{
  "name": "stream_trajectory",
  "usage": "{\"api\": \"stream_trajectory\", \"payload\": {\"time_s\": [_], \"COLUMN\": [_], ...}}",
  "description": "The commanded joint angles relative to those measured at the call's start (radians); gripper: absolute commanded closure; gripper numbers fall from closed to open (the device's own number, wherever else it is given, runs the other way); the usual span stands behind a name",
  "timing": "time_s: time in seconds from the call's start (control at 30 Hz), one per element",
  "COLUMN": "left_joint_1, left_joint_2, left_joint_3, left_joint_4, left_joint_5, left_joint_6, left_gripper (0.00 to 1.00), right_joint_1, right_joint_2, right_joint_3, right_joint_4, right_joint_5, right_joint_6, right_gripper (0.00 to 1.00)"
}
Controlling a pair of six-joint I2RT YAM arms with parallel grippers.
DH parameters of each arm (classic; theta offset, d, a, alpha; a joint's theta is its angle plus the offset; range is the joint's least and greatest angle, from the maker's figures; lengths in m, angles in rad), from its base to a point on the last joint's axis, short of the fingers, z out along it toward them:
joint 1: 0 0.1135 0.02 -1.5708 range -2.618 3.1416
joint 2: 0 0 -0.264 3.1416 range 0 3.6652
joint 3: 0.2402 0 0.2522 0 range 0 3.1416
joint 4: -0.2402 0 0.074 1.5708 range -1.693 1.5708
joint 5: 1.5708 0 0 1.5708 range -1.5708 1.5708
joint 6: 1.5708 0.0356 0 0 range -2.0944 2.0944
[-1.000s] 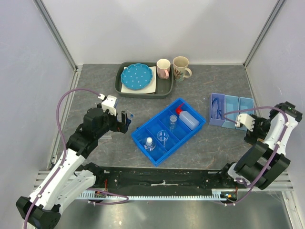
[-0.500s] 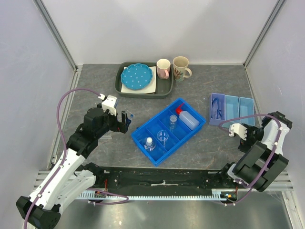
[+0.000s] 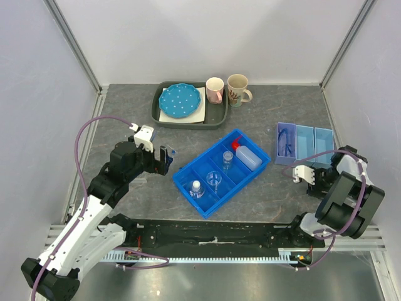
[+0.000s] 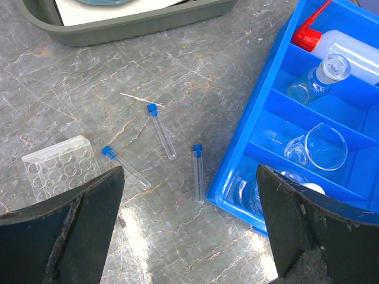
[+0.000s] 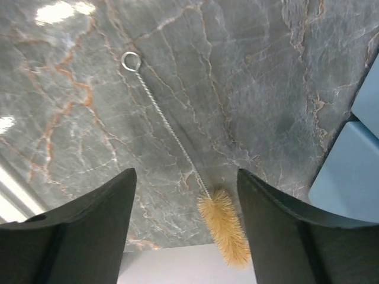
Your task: Organize the chemistry lab equipment
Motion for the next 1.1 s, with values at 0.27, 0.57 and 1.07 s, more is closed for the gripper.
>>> {"api": "stream_trajectory", "payload": {"time_s": [0.27,0.57,1.07], "left_joint_1": [0.001,0.001,0.0], "left_joint_2": [-0.017,-0.037,-0.07], "left_joint_3": [0.003,0.006,0.007], "left_joint_4": [0.049,0.05,0.049], "left_joint_5": [0.035,0.044,0.052], "left_joint_6": [0.038,0.036,0.035], "left_gripper": [0.01,0.02,0.02], "right_joint_1": [0.029,0.048,0.097], "right_joint_2": [0.052,-0.052,-0.131], "right_joint_3": [-0.046,-0.102,0.367], "right_joint_4": [0.095,0.017,-0.421], "right_joint_5": [0.034,0.013,-0.535], "right_joint_6": [-0.161,-0.189,0.204], "right_gripper": [0.59,0.99,1.0]}}
